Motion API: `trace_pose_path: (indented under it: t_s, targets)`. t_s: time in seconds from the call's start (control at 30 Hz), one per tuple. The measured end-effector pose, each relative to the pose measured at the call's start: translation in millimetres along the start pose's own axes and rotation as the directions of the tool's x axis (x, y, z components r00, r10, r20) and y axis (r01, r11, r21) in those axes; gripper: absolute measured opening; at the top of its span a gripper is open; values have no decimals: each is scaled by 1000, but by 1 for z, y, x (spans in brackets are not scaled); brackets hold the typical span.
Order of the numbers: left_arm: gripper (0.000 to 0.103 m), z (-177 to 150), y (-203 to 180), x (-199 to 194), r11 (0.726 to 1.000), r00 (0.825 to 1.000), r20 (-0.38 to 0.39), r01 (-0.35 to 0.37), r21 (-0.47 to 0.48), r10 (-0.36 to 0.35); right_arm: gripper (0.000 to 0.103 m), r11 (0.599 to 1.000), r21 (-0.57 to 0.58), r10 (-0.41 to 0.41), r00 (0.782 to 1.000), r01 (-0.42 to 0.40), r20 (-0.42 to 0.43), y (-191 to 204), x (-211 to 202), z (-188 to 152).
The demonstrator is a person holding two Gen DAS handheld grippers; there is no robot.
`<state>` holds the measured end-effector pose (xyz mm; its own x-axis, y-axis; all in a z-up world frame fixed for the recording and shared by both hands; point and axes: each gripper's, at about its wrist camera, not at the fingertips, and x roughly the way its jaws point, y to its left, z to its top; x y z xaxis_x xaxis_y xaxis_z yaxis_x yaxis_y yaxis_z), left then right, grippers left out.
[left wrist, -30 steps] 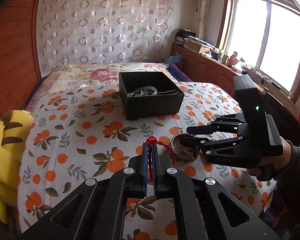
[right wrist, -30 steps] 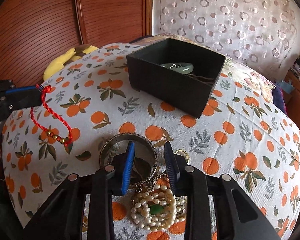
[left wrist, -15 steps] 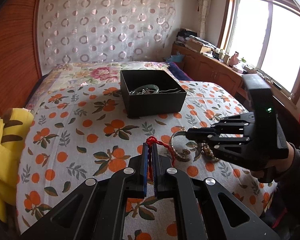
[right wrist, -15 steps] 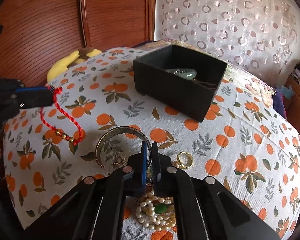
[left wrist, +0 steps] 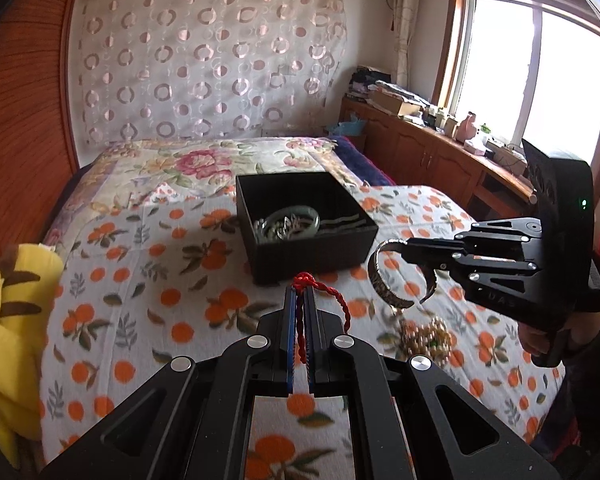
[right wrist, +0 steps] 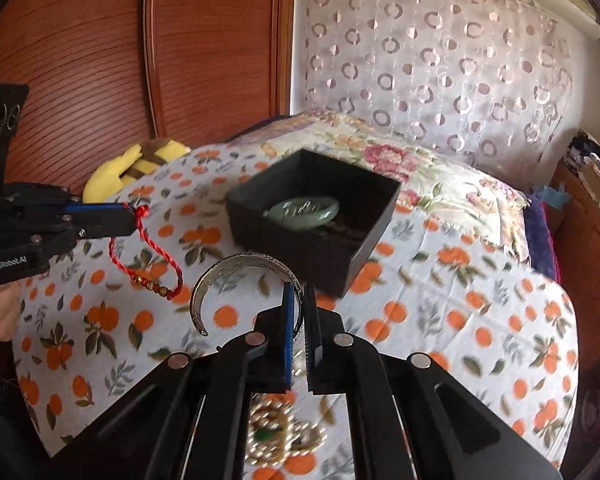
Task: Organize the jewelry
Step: 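Carry the red bracelet and silver bangle over the black box and open both tools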
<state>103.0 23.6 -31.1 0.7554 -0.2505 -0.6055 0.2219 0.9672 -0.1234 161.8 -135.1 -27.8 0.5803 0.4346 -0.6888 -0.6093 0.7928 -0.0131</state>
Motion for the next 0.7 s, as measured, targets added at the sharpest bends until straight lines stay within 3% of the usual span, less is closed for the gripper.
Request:
trace_pose_path:
  t_s: [0.7]
  targets:
    - [3,60,8,34,999,999,12,-34,40,33,6,999,28,-18,1000,17,19,-57,60,55]
